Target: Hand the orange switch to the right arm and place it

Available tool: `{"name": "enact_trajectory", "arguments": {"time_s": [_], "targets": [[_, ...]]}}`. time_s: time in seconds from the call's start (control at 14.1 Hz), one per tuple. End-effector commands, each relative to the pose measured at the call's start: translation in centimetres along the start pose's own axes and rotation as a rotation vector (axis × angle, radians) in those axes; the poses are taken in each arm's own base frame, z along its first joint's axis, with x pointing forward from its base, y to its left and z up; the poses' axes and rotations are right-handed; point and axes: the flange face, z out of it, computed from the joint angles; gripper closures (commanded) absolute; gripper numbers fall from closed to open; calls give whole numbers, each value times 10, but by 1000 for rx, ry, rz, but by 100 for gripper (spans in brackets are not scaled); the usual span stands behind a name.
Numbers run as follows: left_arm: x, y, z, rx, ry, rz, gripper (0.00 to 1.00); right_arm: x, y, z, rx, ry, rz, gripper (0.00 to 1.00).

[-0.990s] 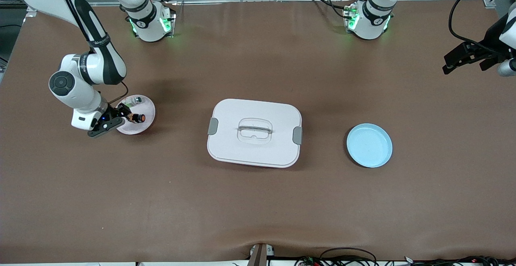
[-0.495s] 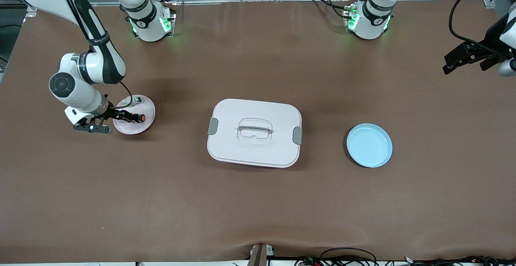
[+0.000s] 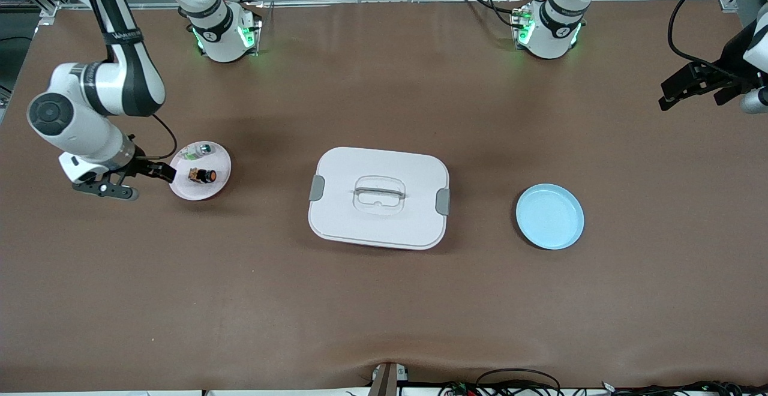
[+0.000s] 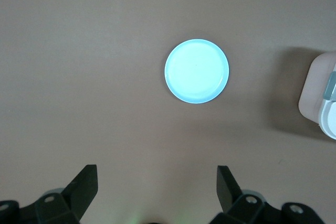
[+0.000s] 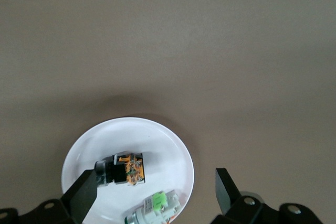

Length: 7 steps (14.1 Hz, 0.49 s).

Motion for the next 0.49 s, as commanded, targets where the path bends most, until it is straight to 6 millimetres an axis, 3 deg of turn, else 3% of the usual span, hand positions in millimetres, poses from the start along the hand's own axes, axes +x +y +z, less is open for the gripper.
{"name": "enact_trajectory", "arguments": {"time_s": [0.0, 0.14, 0.42], "targets": [[-1, 2, -5, -13, -10, 20, 0, 14, -9, -51, 19, 3, 26, 0], [-1, 1, -5, -12, -10, 21, 0, 24, -7, -85, 14, -1, 33, 0], [-1, 1, -4, -12, -13, 21, 0, 25, -25, -175, 5, 7, -15, 0]]}}
